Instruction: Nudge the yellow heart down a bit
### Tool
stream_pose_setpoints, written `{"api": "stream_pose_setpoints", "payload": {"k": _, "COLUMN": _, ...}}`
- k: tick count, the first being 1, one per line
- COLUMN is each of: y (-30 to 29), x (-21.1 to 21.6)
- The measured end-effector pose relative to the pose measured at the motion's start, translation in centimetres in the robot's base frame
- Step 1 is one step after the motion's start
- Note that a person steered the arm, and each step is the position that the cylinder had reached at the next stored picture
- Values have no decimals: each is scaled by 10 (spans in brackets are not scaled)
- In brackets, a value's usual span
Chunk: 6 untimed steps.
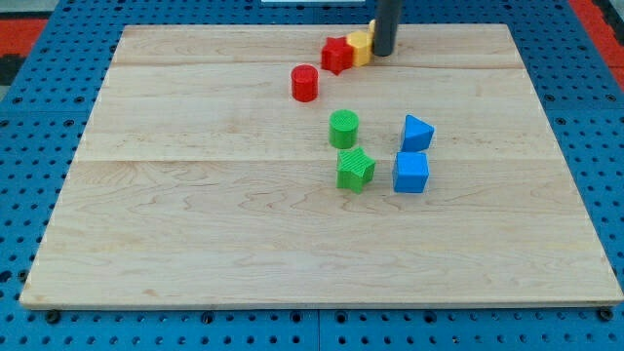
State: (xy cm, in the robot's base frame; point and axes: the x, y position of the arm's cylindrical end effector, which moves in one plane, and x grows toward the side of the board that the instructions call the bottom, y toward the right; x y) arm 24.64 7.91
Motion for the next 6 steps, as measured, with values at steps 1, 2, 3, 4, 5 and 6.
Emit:
{"api": "stream_pose_setpoints", "payload": {"k": 1, "y": 19, "x": 0}}
{"api": "stream_pose_setpoints", "payload": {"k": 2, "y": 109, "x": 7}}
{"api": "stream_pose_setpoints", "payload": {"k": 3, "y": 111, "x": -53}}
{"api": "stream_pose_setpoints", "payload": {"k": 4, "y": 69, "x": -55}}
{"api": "stream_pose_setpoints", "payload": {"k": 5, "y": -4, "x": -54}}
{"api": "stream_pose_setpoints", "payload": {"k": 6, "y": -30, "x": -18}}
